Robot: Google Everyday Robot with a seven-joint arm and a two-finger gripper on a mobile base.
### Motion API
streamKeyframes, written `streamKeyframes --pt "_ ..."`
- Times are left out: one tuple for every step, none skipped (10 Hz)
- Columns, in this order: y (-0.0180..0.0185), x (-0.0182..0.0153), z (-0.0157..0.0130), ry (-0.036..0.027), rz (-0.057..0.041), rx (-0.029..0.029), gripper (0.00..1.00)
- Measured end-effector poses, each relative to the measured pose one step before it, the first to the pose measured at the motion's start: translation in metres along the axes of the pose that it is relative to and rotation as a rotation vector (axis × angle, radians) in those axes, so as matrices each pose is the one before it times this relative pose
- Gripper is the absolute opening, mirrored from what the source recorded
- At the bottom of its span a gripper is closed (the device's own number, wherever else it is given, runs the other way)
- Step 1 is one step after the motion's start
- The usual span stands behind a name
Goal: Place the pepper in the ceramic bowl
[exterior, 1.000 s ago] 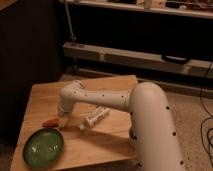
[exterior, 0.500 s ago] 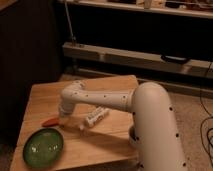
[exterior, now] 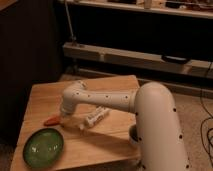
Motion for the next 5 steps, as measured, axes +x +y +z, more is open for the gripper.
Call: streamKeyframes --pt "-0.00046 -0.00010 -0.00093 0.00033 -0.00054 -0.00020 0.00" --pt "-0.00165 -0.00004 -0.00157 0.00073 -0.00188 0.00092 0.00" --pt "-0.00094 -0.00013 -0.00140 -0.00012 -0.00069 0.00029 0.00" --pt "-0.00113 -0.00039 -0.00043 0.00083 -0.00040 0.00094 0.00" --pt "-0.00142 0.00013 -0.00109 0.00038 -0.00170 0.00078 0.00"
